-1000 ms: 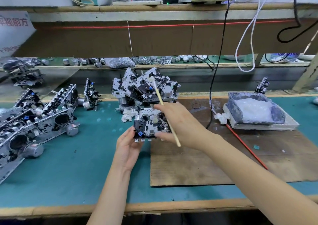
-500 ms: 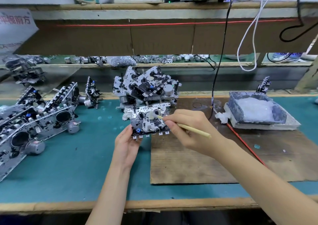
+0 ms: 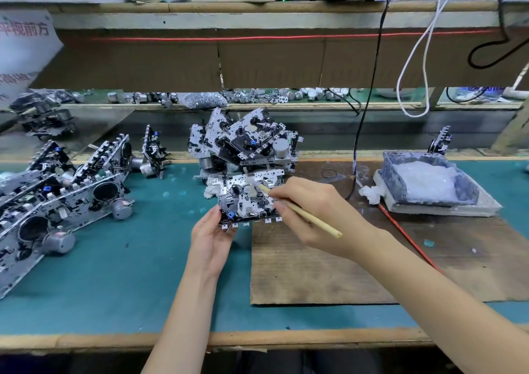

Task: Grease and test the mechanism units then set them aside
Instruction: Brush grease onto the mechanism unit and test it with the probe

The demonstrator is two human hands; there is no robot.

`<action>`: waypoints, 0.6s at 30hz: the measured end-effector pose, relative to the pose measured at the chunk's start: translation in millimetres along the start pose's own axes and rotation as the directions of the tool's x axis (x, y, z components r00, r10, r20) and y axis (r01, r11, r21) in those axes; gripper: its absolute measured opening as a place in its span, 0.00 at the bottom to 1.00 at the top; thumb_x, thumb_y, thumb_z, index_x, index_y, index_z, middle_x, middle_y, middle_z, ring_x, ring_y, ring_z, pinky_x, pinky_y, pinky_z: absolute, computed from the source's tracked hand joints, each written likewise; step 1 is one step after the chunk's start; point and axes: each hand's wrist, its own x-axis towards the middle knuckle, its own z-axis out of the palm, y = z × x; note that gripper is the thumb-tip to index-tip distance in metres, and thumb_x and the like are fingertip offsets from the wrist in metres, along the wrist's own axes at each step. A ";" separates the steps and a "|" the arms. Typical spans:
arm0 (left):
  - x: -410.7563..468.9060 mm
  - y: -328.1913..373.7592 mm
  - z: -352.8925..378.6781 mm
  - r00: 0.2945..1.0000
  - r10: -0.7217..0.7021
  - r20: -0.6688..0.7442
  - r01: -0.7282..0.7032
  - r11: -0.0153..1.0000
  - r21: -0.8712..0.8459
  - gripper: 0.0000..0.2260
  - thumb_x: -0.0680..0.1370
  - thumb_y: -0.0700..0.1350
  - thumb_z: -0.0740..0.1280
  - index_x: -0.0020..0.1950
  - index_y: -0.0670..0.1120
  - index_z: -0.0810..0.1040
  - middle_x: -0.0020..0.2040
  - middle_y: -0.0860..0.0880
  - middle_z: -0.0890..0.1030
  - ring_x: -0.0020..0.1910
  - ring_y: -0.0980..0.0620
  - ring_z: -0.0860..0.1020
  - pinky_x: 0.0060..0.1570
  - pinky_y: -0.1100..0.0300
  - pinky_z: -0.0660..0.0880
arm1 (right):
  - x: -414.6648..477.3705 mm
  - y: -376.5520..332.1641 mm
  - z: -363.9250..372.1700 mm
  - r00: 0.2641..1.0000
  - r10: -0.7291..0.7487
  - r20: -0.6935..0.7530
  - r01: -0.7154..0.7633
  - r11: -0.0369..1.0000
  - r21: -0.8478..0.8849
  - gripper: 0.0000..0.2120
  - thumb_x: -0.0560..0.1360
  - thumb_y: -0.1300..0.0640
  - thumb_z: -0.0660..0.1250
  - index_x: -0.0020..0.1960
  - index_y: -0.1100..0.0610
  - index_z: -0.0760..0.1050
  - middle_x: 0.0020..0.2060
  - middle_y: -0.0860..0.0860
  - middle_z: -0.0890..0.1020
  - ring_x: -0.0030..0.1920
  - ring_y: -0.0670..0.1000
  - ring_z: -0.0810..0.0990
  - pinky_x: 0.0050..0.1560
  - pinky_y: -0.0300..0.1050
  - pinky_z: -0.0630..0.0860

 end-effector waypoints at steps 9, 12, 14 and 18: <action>1.1 -0.9 -1.6 1.000 -0.009 -0.001 0.009 1.000 0.030 0.12 0.71 0.43 0.62 0.37 0.46 0.86 0.38 0.51 0.84 0.35 0.58 0.80 0.35 0.68 0.75 | 0.2 1.5 3.2 0.998 -0.014 0.056 0.016 0.999 -0.038 0.08 0.74 0.65 0.62 0.48 0.67 0.77 0.37 0.57 0.78 0.36 0.57 0.77 0.36 0.51 0.75; 1.8 -1.1 -2.3 1.000 -0.006 -0.004 0.006 1.000 0.028 0.11 0.71 0.43 0.62 0.38 0.46 0.86 0.38 0.51 0.84 0.36 0.58 0.80 0.35 0.68 0.75 | 0.4 0.6 2.0 0.999 -0.009 0.046 0.010 1.000 -0.026 0.08 0.74 0.65 0.62 0.49 0.67 0.78 0.38 0.57 0.78 0.36 0.56 0.77 0.37 0.51 0.74; 1.9 -0.7 -2.3 1.000 -0.004 -0.010 0.004 1.000 0.022 0.11 0.71 0.43 0.63 0.37 0.46 0.86 0.38 0.51 0.84 0.35 0.58 0.80 0.34 0.68 0.75 | -0.6 0.3 0.0 1.000 -0.003 0.006 0.004 0.999 -0.032 0.08 0.74 0.65 0.62 0.50 0.67 0.78 0.38 0.57 0.78 0.36 0.55 0.77 0.36 0.50 0.74; 2.7 -1.2 -3.3 1.000 -0.001 -0.024 0.001 1.000 0.021 0.14 0.74 0.41 0.61 0.35 0.46 0.85 0.36 0.52 0.84 0.34 0.59 0.80 0.32 0.69 0.75 | -7.7 7.0 -5.3 0.992 0.041 -0.116 -0.063 0.979 -0.192 0.11 0.75 0.62 0.61 0.50 0.66 0.79 0.36 0.57 0.78 0.33 0.56 0.77 0.30 0.46 0.74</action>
